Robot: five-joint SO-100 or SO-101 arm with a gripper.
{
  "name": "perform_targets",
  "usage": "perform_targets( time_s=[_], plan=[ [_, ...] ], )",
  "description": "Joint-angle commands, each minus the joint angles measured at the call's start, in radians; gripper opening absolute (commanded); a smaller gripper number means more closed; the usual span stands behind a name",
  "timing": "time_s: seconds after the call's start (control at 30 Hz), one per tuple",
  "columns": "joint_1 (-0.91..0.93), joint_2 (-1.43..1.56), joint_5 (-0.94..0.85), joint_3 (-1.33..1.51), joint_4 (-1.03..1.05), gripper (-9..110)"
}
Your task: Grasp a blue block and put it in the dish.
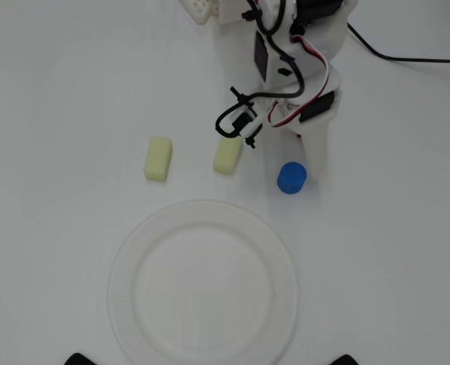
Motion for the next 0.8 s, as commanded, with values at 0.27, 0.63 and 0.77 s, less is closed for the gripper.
perform_targets(
  time_s=[0.27,0.63,0.77],
  plan=[
    [-0.040,-0.112,0.003,-0.092,-0.014,33],
    [-0.015,-0.192,-0.156,-0.091,-0.117,31],
    [-0.008,-0.212,-0.196,-0.103,-0.133,31]
  ],
)
